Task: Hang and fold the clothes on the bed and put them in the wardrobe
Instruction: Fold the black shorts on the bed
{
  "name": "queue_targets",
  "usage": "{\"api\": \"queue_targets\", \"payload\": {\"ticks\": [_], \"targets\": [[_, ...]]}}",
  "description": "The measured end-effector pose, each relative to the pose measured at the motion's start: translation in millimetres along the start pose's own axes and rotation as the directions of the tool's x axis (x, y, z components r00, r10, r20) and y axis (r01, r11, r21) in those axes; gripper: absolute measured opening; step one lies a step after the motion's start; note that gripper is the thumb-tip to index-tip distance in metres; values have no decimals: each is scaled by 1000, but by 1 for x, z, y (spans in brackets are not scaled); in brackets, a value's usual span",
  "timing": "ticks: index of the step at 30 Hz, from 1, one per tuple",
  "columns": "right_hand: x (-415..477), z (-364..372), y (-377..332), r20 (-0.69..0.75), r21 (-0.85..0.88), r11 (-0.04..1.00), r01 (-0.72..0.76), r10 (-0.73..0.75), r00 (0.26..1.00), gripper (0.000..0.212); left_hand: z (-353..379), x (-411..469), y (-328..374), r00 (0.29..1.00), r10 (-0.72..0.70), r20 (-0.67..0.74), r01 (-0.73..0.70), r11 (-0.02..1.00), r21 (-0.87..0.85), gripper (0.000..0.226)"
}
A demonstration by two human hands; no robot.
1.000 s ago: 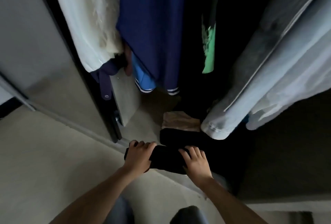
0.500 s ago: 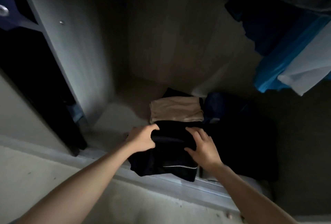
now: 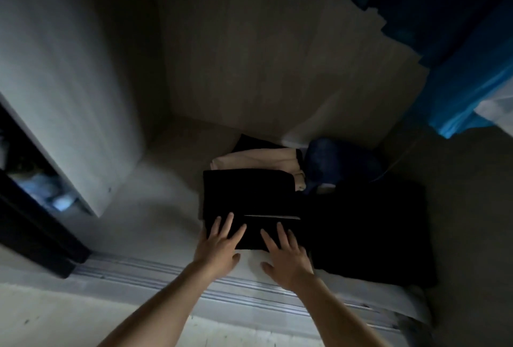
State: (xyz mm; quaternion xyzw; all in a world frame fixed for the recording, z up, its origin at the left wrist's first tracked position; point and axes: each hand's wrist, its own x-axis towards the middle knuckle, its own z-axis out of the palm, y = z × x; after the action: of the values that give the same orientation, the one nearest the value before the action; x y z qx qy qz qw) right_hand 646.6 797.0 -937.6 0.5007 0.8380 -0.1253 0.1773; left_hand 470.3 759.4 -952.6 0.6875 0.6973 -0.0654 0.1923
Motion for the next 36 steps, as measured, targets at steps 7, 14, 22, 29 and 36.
{"api": "queue_targets", "payload": {"ticks": [7, 14, 22, 29, 36], "targets": [[-7, 3, 7, 65, -5, 1000, -17, 17, 998, 74, -6, -15, -10, 1000, 1, -19, 0, 1000, 26, 68], [-93, -79, -7, 71, 106, 992, -74, 67, 995, 71, -91, -98, -4, 998, -58, -5, 58, 998, -22, 65], [-302, -223, -26, 89, 351, 897, -267, 252, 964, 63, -251, -242, 120, 992, 97, 85, -82, 984, -157, 57], [-466, -322, -18, 29, 426, 766, -482, 521, 853, 59, -361, -340, 190, 931, 357, 75, -347, 930, -124, 51], [-606, -371, -44, -68, 490, 572, -658, 778, 625, 51, -453, -401, 266, 723, 691, 24, -691, 723, -17, 50]]}}
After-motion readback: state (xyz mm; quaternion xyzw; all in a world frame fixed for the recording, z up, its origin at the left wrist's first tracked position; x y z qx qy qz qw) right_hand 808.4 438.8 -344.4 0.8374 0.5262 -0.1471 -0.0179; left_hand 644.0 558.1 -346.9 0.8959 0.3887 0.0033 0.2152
